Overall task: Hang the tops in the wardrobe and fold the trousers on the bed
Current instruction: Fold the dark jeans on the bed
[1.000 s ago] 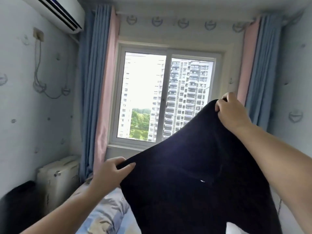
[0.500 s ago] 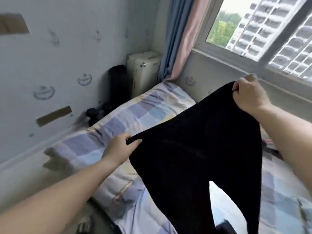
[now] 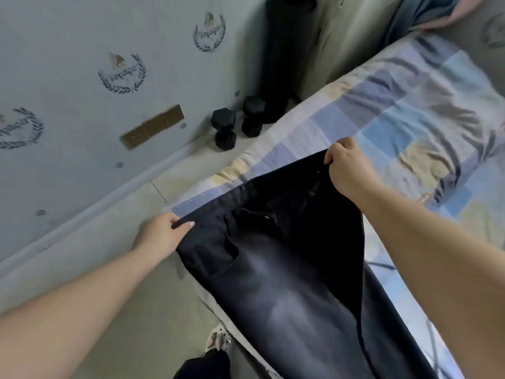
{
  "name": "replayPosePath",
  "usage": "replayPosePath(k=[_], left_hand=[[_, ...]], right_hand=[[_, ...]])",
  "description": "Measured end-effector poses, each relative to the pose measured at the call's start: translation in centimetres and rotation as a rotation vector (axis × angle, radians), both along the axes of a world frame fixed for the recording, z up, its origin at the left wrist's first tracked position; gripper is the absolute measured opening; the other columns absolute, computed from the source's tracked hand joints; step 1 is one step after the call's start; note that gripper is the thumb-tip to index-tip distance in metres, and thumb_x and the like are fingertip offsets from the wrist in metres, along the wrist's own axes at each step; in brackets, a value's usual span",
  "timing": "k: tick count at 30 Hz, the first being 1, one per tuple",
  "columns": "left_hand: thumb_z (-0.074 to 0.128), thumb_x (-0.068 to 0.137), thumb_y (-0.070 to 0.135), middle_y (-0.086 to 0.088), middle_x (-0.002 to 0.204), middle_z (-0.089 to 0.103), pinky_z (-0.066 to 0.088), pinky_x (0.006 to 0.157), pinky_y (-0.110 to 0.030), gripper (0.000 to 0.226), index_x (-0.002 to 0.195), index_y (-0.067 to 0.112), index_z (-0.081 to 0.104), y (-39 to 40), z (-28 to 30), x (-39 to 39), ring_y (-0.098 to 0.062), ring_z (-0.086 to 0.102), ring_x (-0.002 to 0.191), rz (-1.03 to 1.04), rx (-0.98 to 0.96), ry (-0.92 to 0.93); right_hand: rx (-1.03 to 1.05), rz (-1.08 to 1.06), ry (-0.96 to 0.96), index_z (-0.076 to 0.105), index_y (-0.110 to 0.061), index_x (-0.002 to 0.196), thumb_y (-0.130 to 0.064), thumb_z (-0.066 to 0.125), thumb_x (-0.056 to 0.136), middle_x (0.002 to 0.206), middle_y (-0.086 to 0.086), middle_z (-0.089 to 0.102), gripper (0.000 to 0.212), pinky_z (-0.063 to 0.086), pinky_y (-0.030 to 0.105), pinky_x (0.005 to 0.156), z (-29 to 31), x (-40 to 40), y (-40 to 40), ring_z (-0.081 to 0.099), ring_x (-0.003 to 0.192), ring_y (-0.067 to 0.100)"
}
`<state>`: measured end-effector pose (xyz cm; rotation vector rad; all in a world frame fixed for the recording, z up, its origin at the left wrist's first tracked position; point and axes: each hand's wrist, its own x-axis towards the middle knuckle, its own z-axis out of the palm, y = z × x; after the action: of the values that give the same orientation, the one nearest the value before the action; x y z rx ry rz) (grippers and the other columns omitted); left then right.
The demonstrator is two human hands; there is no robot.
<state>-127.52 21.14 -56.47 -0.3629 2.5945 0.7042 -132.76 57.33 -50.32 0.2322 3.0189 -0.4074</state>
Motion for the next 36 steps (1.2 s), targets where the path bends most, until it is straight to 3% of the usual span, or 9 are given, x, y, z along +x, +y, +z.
replayPosePath(k=[5, 10, 14, 22, 28, 30, 32, 34, 36], left_hand=[[0.065, 0.086, 0.044, 0.006, 0.093, 0.057, 0.045, 0.075, -0.032, 0.029, 0.097, 0.021, 0.05, -0.6, -5.7, -4.0, -0.019, 0.057, 0.088, -0.141, -0.096, -0.143], [0.068, 0.085, 0.032, 0.006, 0.1, 0.051, 0.041, 0.077, -0.03, 0.025, 0.103, 0.018, 0.058, 1.2, -9.1, -7.6, -0.014, 0.051, 0.088, -0.27, -0.023, 0.083], [0.063, 0.088, 0.031, 0.006, 0.097, 0.059, 0.044, 0.08, -0.031, 0.011, 0.096, 0.024, 0.06, 5.8, -11.6, -9.3, -0.014, 0.056, 0.093, -0.539, 0.068, 0.022], [0.059, 0.091, 0.012, 0.005, 0.125, 0.051, 0.04, 0.102, -0.034, 0.025, 0.11, 0.027, 0.066, 11.6, -16.5, -8.7, -0.015, 0.053, 0.114, -0.608, 0.092, -0.079], [0.054, 0.089, 0.006, 0.013, 0.124, 0.062, 0.042, 0.099, -0.029, 0.029, 0.102, 0.027, 0.069, 11.4, -17.6, -9.5, -0.011, 0.055, 0.117, -0.546, 0.05, -0.096], [0.052, 0.088, 0.005, 0.013, 0.121, 0.064, 0.044, 0.093, -0.025, 0.032, 0.102, 0.028, 0.07, 12.0, -17.8, -10.1, -0.011, 0.057, 0.113, -0.504, 0.054, -0.101], [0.052, 0.086, 0.005, 0.01, 0.113, 0.067, 0.043, 0.082, -0.024, 0.034, 0.103, 0.028, 0.07, 12.6, -17.8, -10.7, -0.014, 0.06, 0.106, -0.46, 0.061, -0.105], [0.05, 0.086, 0.004, 0.005, 0.113, 0.067, 0.047, 0.088, -0.028, 0.034, 0.108, 0.023, 0.068, 13.4, -17.7, -10.7, -0.014, 0.06, 0.105, -0.331, 0.153, -0.089], [0.044, 0.088, 0.002, 0.002, 0.119, 0.064, 0.046, 0.094, -0.032, 0.037, 0.115, 0.02, 0.062, 14.1, -17.2, -10.1, -0.012, 0.059, 0.104, -0.204, 0.206, -0.023]], right_hand=[[-0.097, -0.01, -0.169, 0.046, -0.022, 0.131, -0.016, 0.049, 0.094, 0.157, 0.003, 0.01, 0.038, 0.041, 0.03, 0.08, -7.8, -3.2, -3.5, 0.052, 0.116, 0.029], [-0.237, 0.042, -0.395, 0.049, -0.021, 0.133, -0.023, 0.053, 0.093, 0.144, 0.003, 0.034, 0.04, 0.043, 0.031, 0.093, -15.5, 1.2, -6.6, 0.048, 0.121, 0.023], [-0.271, 0.028, -0.508, 0.049, -0.022, 0.13, -0.026, 0.056, 0.092, 0.132, 0.001, 0.045, 0.039, 0.045, 0.032, 0.089, -20.3, 3.9, -8.2, 0.051, 0.114, 0.021], [-0.214, -0.171, -0.264, 0.054, -0.02, 0.114, -0.023, 0.05, 0.094, 0.108, 0.001, 0.054, 0.021, 0.041, 0.03, 0.065, -24.4, 3.6, -8.9, 0.055, 0.09, 0.021], [-0.744, -0.723, 0.063, 0.053, -0.027, 0.091, -0.026, 0.049, 0.09, 0.078, -0.01, 0.06, 0.004, 0.045, 0.03, 0.067, -24.4, 5.6, -8.1, 0.057, 0.073, 0.01], [-0.76, -0.649, 0.084, 0.053, -0.031, 0.09, -0.027, 0.051, 0.091, 0.078, -0.011, 0.059, 0.004, 0.045, 0.027, 0.069, -24.2, 6.4, -8.0, 0.056, 0.074, 0.007], [-0.673, -0.315, -0.093, 0.059, -0.029, 0.099, -0.026, 0.052, 0.092, 0.092, -0.012, 0.06, 0.01, 0.047, 0.027, 0.079, -24.3, 6.9, -8.2, 0.056, 0.085, 0.007], [-0.569, 0.009, -0.302, 0.062, -0.026, 0.113, -0.025, 0.053, 0.092, 0.114, -0.008, 0.059, 0.023, 0.045, 0.031, 0.092, -24.6, 7.5, -8.7, 0.054, 0.107, 0.011], [-0.587, 0.023, -0.331, 0.06, -0.027, 0.12, -0.027, 0.052, 0.093, 0.124, -0.008, 0.055, 0.028, 0.042, 0.031, 0.097, -24.6, 8.5, -8.4, 0.05, 0.116, 0.012]])
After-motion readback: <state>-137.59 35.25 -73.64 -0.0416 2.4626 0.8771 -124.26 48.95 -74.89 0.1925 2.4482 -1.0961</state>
